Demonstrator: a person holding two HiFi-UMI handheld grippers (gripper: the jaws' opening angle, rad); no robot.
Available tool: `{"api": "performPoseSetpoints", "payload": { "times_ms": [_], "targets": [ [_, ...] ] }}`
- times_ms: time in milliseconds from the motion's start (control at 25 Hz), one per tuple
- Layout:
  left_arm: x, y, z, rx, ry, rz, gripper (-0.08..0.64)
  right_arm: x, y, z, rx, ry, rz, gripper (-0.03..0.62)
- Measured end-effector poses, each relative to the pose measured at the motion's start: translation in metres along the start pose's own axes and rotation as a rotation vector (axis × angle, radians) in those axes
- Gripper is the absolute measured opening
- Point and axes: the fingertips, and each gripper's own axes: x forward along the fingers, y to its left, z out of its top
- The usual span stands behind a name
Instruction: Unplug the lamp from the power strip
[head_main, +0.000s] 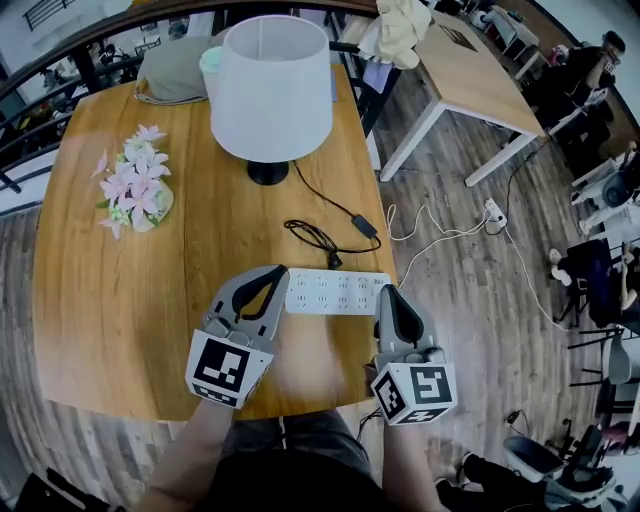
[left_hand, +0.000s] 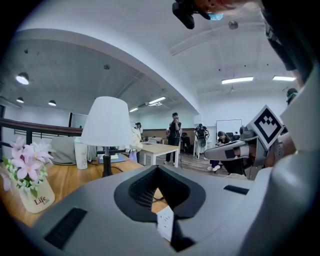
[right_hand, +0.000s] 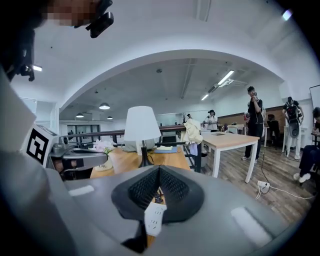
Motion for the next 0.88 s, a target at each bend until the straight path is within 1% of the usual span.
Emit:
{"api": "performPoseSetpoints", "payload": {
  "times_ms": [160, 480, 600, 720, 880],
  "targets": [
    [-0.002, -0.006, 0.017, 0.019, -0.034, -0.029, -0.005, -0.021, -0.004, 0.018, 0.012, -0.054, -0.033, 0.009],
    [-0.017, -0.003, 0.046, 0.001, -0.101, -0.042, -0.005, -0.058, -0.002, 0.046, 0.033, -0.133, -0.076, 0.009],
    [-0.026, -0.003, 0.054, -0.016, -0.132, -0.041, -0.005, -0.067, 0.004, 0.048, 0.047, -0.149, -0.076, 0.009],
    [-0.034, -0.006, 0.060, -0.012, -0.158, -0.043, -0.005, -0.073, 0.012, 0.051, 0.037, -0.156, -0.070, 0.009],
    [-0.044, -0.009, 0.064, -0.014, -0.167, -0.059, -0.005, -0.079, 0.023, 0.054, 0.023, -0.158, -0.053, 0.009]
  ]
}}
